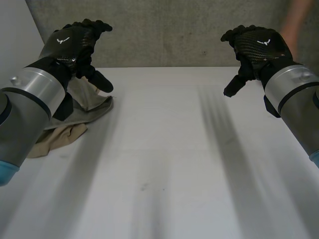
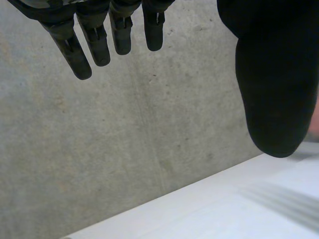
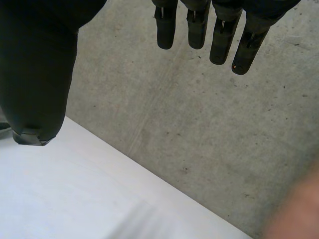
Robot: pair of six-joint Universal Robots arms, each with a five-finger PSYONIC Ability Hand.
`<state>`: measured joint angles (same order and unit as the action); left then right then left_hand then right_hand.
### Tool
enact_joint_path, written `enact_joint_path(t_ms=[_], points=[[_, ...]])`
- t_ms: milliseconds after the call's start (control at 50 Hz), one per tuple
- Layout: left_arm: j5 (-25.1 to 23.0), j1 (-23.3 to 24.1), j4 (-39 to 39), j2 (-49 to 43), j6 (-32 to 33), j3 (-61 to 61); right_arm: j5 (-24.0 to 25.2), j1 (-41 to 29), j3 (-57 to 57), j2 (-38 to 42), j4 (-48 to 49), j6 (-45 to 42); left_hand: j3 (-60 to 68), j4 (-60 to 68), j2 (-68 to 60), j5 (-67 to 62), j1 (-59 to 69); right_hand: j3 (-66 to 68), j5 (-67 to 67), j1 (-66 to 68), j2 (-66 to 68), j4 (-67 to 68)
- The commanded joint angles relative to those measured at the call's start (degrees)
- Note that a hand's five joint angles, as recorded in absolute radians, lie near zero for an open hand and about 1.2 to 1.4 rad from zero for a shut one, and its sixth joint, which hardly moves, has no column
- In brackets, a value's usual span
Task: Fold the laundry.
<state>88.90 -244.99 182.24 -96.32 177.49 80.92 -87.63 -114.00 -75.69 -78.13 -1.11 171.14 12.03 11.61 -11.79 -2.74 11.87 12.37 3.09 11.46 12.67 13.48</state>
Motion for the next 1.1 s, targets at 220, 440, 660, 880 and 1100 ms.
enact_joint_path(t_ms=[220,440,660,880,1100], points=[[0.0,-13.0,18.2,-21.8,41.5,-4.4,0.1,-0.2,-0.6,0.1,0.0,-2.4,-2.0,-1.6,1.8,2.7,-1.9,-2.4,-3.1,-1.5,-2.7,-3.5],[-5.8,-19.5,21.3,-43.7,43.1,-19.7,0.0,-0.4,-0.6,2.0,-0.1,-3.2,-2.0,-1.6,1.7,2.7,-1.8,-2.4,-3.1,-1.5,-2.7,-3.5],[-12.4,-20.1,20.4,-53.4,42.9,-28.5,0.0,-0.4,-1.0,3.3,0.0,-3.4,60.2,60.6,-60.4,-59.5,60.4,-2.4,-3.1,-1.5,-2.7,-3.5],[-5.5,-15.6,21.0,-39.3,32.5,-20.5,0.1,0.2,-0.7,3.6,-0.1,-4.7,68.0,68.4,-68.2,-67.3,68.1,-2.4,-3.1,-1.5,-2.7,-3.5],[-5.8,0.6,20.2,-18.6,0.9,-7.4,0.0,0.5,0.1,3.1,-0.4,-4.8,68.0,68.4,-68.2,-67.3,68.1,-2.4,-3.1,-1.5,-2.7,-3.5]])
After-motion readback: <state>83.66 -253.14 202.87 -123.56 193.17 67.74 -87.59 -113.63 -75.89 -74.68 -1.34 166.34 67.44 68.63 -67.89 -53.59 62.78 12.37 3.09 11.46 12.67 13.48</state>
